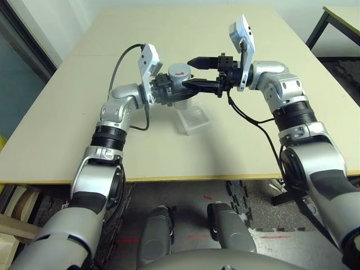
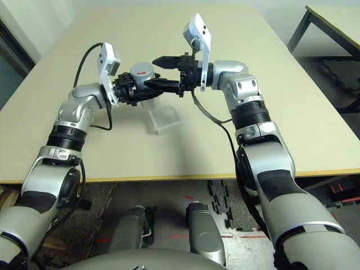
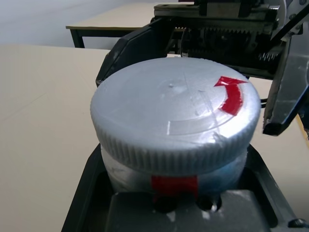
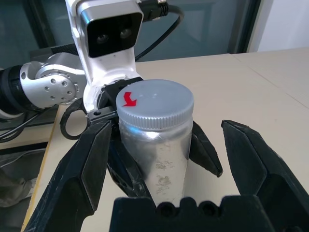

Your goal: Pour the medicine from the bottle into the box.

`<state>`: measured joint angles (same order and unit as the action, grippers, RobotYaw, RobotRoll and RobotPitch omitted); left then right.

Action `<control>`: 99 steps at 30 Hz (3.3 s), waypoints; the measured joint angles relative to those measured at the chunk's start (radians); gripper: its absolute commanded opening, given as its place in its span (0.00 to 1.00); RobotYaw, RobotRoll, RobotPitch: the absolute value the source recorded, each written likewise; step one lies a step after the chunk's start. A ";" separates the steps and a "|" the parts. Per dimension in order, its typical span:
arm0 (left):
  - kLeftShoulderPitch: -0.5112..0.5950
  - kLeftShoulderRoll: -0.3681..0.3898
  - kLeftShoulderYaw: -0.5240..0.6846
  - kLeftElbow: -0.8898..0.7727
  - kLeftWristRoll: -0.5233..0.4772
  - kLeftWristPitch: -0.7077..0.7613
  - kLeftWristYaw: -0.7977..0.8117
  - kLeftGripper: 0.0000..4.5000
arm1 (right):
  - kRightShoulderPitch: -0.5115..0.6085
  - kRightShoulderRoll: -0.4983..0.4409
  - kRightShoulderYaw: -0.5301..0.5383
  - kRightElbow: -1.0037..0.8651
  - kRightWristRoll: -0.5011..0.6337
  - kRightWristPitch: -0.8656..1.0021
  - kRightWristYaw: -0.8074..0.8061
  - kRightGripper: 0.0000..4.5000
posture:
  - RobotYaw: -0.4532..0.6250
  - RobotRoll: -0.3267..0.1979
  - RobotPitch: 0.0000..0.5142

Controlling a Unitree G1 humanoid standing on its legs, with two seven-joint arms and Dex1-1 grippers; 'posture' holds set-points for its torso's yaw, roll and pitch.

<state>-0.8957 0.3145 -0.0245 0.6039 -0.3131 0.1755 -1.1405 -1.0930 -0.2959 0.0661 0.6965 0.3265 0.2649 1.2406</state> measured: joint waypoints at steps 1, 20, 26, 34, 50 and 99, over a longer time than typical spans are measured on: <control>0.000 -0.002 0.000 0.003 0.001 -0.001 -0.001 0.59 | -0.001 0.000 -0.001 0.003 0.000 -0.002 -0.001 1.00 | 0.21 0.62 0.15; -0.008 -0.031 -0.007 0.043 0.029 -0.041 -0.006 0.59 | -0.022 0.030 -0.001 0.017 0.000 -0.001 0.001 1.00 | 0.21 0.62 0.15; -0.010 -0.031 -0.007 0.044 0.032 -0.046 -0.006 0.59 | -0.022 0.030 -0.001 0.017 0.000 -0.001 0.006 1.00 | 0.21 0.62 0.15; -0.010 -0.032 -0.007 0.044 0.034 -0.046 -0.006 0.59 | -0.022 0.032 -0.001 0.017 -0.015 -0.008 0.011 0.71 | 0.21 0.62 0.15; -0.017 -0.045 -0.023 0.042 0.038 -0.058 -0.049 0.59 | -0.021 0.014 -0.016 0.062 -0.006 -0.071 0.142 0.57 | 0.21 0.62 0.15; -0.017 -0.050 -0.006 0.046 0.025 -0.014 -0.023 0.59 | -0.148 0.037 -0.097 0.406 -0.060 -0.313 0.155 1.00 | 0.22 0.62 0.14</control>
<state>-0.9126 0.2648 -0.0308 0.6495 -0.2879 0.1620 -1.1639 -1.2413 -0.2586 -0.0305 1.1029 0.2665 -0.0477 1.3954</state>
